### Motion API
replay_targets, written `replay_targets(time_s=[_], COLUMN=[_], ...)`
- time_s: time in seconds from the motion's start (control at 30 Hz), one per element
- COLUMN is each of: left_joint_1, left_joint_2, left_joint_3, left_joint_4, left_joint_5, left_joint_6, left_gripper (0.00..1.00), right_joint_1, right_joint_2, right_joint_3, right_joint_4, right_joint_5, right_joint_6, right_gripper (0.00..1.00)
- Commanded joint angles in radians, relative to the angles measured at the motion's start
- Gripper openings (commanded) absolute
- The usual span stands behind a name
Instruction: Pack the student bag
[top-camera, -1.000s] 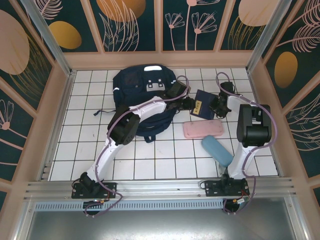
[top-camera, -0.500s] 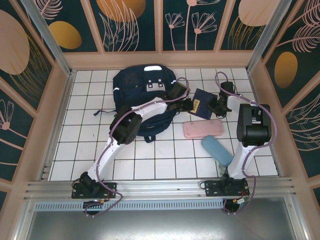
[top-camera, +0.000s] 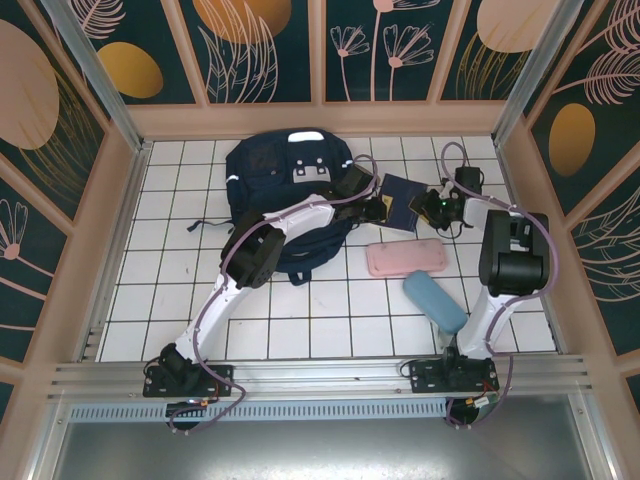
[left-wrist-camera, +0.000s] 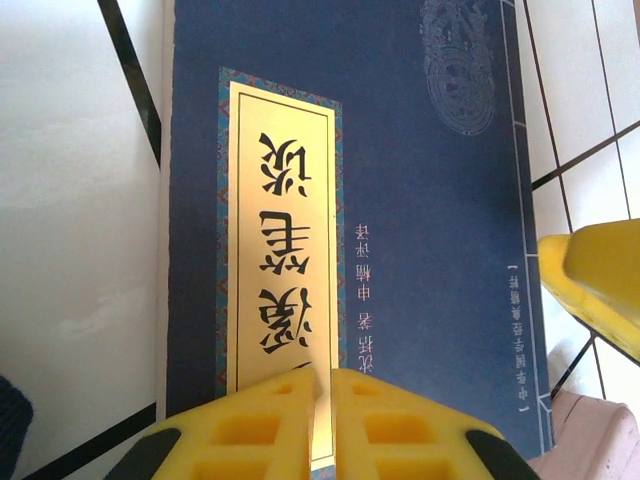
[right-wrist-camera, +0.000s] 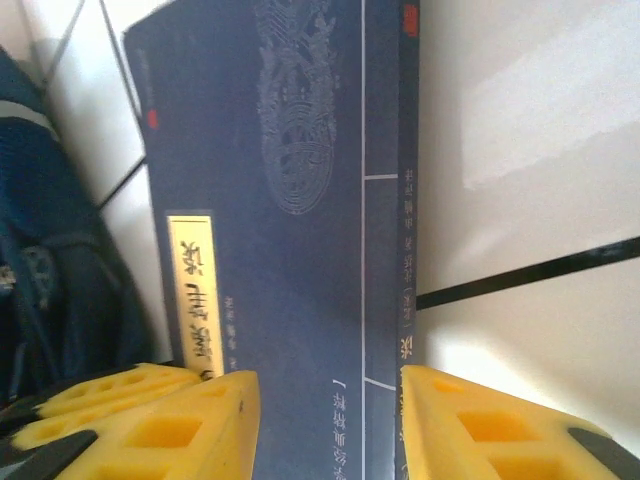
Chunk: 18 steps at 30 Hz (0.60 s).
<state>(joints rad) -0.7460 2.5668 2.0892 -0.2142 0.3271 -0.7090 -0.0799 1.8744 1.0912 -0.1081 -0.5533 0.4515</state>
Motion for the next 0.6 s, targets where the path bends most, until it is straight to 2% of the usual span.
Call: replay_targets(time_s=[0.0,0.13,0.27,0.57], left_joint_1=[-0.001,0.0,0.005,0.009], left_joint_2=[0.057,0.054,0.055,0.054], left_joint_3=[0.0,0.007,0.008,-0.009], left_joint_4=[-0.043,-0.05,-0.045,-0.037], left_joint_5=[-0.02,-0.016,-0.004,0.013], left_joint_6=[0.006,0.011,0.004,-0.007], left_gripper=[0.14,0.16,0.16,0.16], right_joint_1=[0.022,0.022,0.026,0.073], right_joint_2=[-0.037,-0.041,-0.032,0.029], right_joint_3=[-0.036,-0.083,-0.119,-0.128], right_joint_4=[0.132,0.269,0.373,0.36], right_joint_5=[-0.256,-0.389,-0.465,-0.443], right_joint_6=[0.05,0.118,0.208,0.276], right_gripper=[0.42,0.42,0.43,0.45])
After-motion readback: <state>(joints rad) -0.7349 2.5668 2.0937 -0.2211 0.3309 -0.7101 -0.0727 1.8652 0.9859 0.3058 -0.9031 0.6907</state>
